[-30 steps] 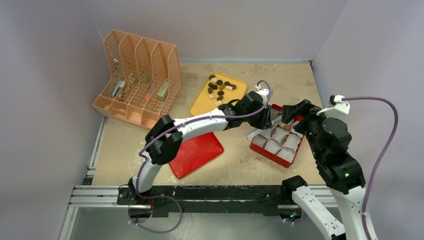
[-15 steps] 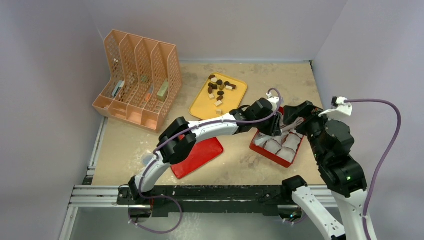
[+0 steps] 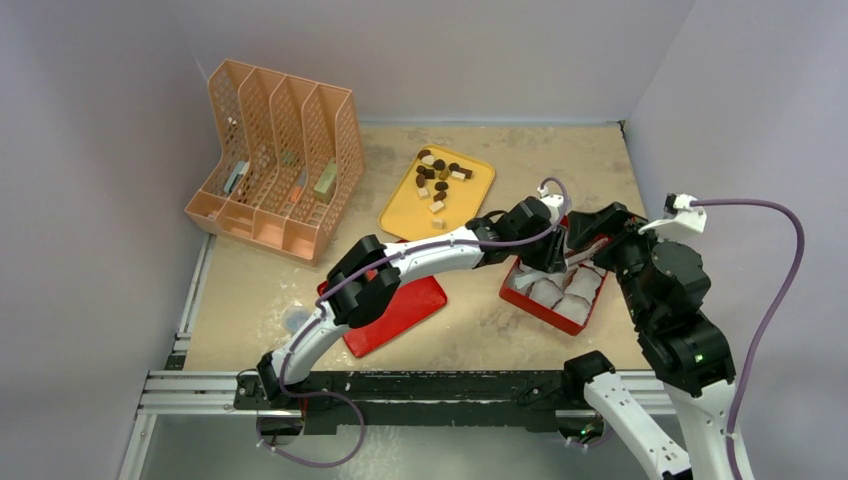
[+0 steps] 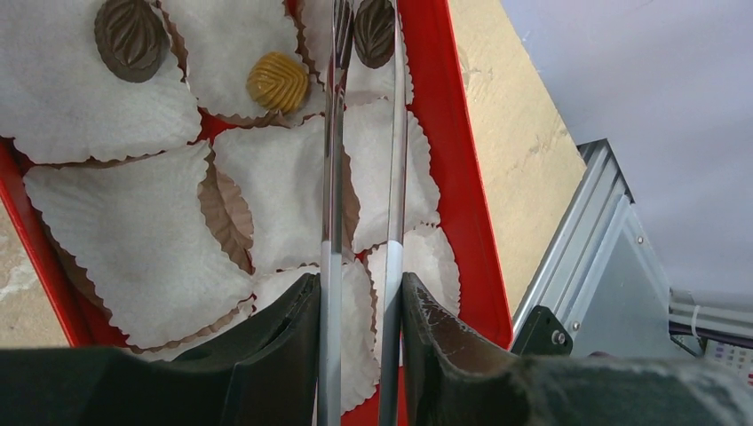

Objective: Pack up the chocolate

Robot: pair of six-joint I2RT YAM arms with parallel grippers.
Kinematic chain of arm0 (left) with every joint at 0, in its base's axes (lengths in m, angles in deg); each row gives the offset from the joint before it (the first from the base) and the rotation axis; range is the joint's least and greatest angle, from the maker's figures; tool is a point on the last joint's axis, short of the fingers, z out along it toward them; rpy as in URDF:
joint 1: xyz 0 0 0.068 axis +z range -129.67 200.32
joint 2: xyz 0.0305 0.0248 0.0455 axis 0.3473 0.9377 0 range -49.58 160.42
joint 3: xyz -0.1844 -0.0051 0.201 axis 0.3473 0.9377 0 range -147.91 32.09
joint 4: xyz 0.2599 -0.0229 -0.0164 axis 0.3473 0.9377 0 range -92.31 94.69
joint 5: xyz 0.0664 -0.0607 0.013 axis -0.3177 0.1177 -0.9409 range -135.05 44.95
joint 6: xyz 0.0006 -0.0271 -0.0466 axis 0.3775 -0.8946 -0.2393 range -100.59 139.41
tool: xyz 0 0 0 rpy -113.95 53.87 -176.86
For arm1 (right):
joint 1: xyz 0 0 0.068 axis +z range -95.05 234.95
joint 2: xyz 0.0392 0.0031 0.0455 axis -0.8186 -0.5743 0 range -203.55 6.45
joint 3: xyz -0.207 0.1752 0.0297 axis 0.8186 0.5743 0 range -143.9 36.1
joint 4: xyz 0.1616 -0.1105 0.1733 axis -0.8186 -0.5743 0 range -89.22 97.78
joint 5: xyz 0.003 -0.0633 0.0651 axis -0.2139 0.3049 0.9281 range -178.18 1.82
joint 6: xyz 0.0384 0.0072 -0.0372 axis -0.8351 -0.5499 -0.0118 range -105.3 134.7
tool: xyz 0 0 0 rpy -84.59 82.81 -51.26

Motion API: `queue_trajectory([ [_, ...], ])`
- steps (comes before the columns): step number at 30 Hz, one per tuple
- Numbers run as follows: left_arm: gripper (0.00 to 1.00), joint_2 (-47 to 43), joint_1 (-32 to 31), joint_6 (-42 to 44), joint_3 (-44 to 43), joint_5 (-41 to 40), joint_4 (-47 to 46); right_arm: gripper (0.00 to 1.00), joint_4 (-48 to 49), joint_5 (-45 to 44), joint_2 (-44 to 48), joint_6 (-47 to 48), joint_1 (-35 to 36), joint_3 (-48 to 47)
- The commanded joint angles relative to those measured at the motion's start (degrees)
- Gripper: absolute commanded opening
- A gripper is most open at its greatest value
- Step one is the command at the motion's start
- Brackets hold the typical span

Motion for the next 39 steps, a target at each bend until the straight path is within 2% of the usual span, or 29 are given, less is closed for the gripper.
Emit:
queue_trajectory([
  [1,0.33,-0.56,-0.12,1.60,-4.25,-0.86,-2.00,0.96,2.03,-1.15,0.24,0.79,0.18,-2.25],
  [10,0.38,-1.74,-0.12,3.03,-4.09,-1.97,-1.27,0.96,2.21,-0.40,0.06,0.27,0.16,-1.99],
  [19,0.33,-7.10,-0.12,5.32,-2.53,-4.16,0.06,0.97,2.51,0.05,-0.26,-0.16,0.12,-1.58],
  [29,0.31,-17.42,-0.03,8.56,2.61,-15.39,4.11,0.96,3.02,0.60,-0.77,-0.53,0.13,-0.68],
  [39,0.31,-23.53,0.75,10.28,6.66,-29.59,15.05,0.96,2.44,0.70,-1.23,0.09,0.11,-0.78],
])
